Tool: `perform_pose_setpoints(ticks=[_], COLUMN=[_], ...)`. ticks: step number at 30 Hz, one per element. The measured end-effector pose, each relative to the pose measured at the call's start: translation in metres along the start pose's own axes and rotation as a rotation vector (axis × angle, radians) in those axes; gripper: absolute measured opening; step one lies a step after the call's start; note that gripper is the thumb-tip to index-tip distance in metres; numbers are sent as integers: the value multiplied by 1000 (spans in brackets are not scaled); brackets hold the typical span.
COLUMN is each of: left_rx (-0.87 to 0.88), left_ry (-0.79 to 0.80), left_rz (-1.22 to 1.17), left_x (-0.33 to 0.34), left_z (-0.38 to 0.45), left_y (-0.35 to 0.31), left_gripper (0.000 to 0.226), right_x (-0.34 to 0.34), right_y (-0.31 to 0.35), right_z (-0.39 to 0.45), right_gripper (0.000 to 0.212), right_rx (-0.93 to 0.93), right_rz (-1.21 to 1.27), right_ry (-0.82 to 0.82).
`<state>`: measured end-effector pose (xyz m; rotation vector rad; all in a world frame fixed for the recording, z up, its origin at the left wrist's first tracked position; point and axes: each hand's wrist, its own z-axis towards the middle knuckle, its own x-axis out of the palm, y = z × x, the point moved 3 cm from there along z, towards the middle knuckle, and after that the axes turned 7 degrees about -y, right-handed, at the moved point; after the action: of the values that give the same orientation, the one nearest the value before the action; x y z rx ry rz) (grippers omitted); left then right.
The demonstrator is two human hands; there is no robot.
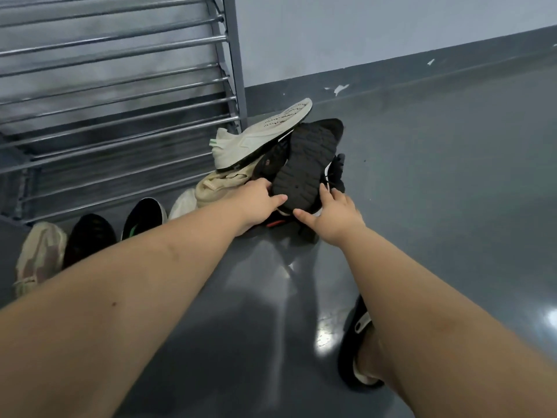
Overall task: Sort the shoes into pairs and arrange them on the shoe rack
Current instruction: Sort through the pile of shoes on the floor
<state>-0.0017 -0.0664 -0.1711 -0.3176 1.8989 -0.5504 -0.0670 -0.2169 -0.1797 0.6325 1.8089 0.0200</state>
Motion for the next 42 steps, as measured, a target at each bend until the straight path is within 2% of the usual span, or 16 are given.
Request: perform_pose_setpoints(ticks=[3, 8, 13, 17, 20, 22, 24, 25, 27, 31, 35, 39, 42], left_rx=[-107, -150, -198, -154, -151, -151, -163, -167, -172, -165, -106, -109, -58], left_ry=[-12, 5, 13, 6, 22, 41, 9, -9, -44, -141, -204, -232, -224], left_rz=[-186, -448, -576, -599, -614, -609, -588, -573, -554, -512, -462, -442, -281], left_x=[3, 10, -5, -29, -47, -53, -65, -70, -79, -99, -106, -96, -88], left_z=[2, 17, -9, -50, -89, -113, -145, -161, -189, -234, -268, -287, -297], left_y=[1, 17, 18, 22, 46, 62, 85, 95, 117, 160, 187, 199, 195], left_gripper=[50, 67, 40, 36, 37, 40, 40, 40, 38, 39, 41, 42, 44], right_x=[3, -1, 0, 8, 8, 9, 20, 28, 46, 71, 84, 107, 125], right_y=[-1, 2, 14, 26, 45, 57, 78, 87, 105, 148, 182, 191, 187], right_z=[2, -3, -28, -64, -88, -98, -116, -125, -141, -171, -200, -222, -238], right_gripper=[89, 89, 87, 83, 79, 85, 89, 85, 67, 62, 68, 89, 79], right_rx=[-11, -1, -19, -47, 13, 115, 229, 272, 327, 332, 324, 398, 489], right_rz=[97, 245, 323, 465, 750, 940, 1100, 1155, 1213, 1197, 1196, 1298, 1336], right_ry=[-9, -36, -80, -90, -47, 35, 201, 256, 305, 415, 517, 445, 436])
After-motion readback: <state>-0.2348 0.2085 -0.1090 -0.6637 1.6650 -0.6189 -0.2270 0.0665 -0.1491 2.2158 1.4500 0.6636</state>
